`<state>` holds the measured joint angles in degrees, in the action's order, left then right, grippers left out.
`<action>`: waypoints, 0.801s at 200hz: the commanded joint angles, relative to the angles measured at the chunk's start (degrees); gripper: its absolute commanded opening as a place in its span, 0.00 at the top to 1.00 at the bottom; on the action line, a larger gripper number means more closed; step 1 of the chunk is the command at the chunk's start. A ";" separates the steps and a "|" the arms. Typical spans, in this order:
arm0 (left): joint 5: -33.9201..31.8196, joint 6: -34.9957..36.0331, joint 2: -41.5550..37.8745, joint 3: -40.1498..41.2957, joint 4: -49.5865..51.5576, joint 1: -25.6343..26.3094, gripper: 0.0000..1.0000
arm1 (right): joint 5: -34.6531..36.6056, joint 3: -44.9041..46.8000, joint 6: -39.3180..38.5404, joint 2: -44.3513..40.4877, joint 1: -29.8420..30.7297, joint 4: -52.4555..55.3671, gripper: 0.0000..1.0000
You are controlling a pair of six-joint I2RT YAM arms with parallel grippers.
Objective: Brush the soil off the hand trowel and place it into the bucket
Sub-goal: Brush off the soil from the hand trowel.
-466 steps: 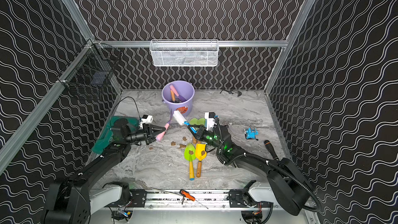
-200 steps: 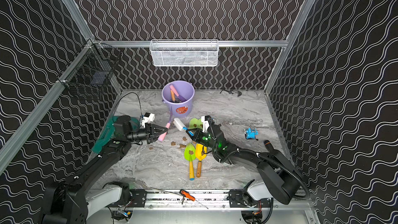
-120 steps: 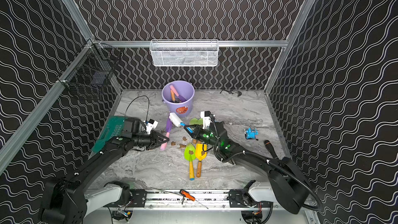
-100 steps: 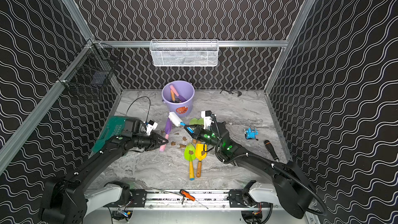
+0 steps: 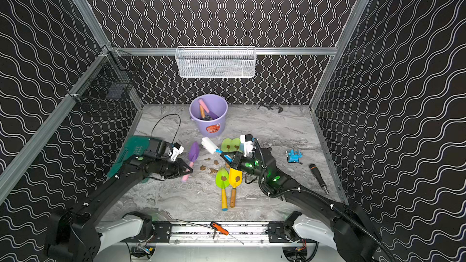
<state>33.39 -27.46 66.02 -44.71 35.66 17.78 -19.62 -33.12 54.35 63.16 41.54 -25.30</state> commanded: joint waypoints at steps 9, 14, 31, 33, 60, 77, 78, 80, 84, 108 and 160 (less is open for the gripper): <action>12.87 -5.43 -1.54 1.91 -9.04 -0.23 1.00 | -1.30 -2.25 -4.55 -0.33 0.03 3.33 1.00; 16.15 -7.54 -1.30 2.49 -11.92 -0.21 1.00 | -0.67 -2.73 -5.17 -0.48 0.03 4.08 1.00; 22.52 -10.84 -0.61 2.68 -16.60 -0.21 1.00 | 0.30 -5.10 -7.79 -1.28 0.03 8.22 1.00; 23.26 -11.18 -0.56 2.69 -17.16 -0.23 1.00 | 0.35 -5.24 -8.04 -1.43 -0.01 8.37 1.00; 30.98 -14.08 0.74 2.54 -21.56 -0.58 1.00 | 1.60 -4.86 -9.28 -3.67 0.03 9.07 1.00; 32.26 -15.25 1.27 1.61 -21.95 -0.80 1.00 | 2.19 -3.90 -10.01 -5.55 0.03 10.05 1.00; 32.31 -15.25 1.33 1.58 -22.04 -0.81 1.00 | 2.25 -3.76 -10.03 -5.70 -0.01 10.03 1.00; 32.48 -15.36 1.42 1.47 -22.15 -0.77 1.00 | 2.35 -3.54 -10.11 -5.92 0.02 10.08 1.00; 32.96 -15.34 1.62 1.23 -22.13 -0.75 1.00 | 2.61 -3.09 -10.12 -6.48 -0.01 10.09 1.00; 29.67 -9.27 2.38 -2.23 -13.51 -0.79 1.00 | 3.88 -1.86 -11.30 -8.63 0.03 11.92 1.00; -0.69 5.82 1.47 -12.00 11.42 1.21 1.00 | 4.63 -6.47 -17.17 -6.14 0.03 19.54 1.00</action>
<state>49.15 -29.32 68.58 -54.39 35.99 17.98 -16.38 -37.06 40.88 55.57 41.56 -10.44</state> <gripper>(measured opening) 0.240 0.193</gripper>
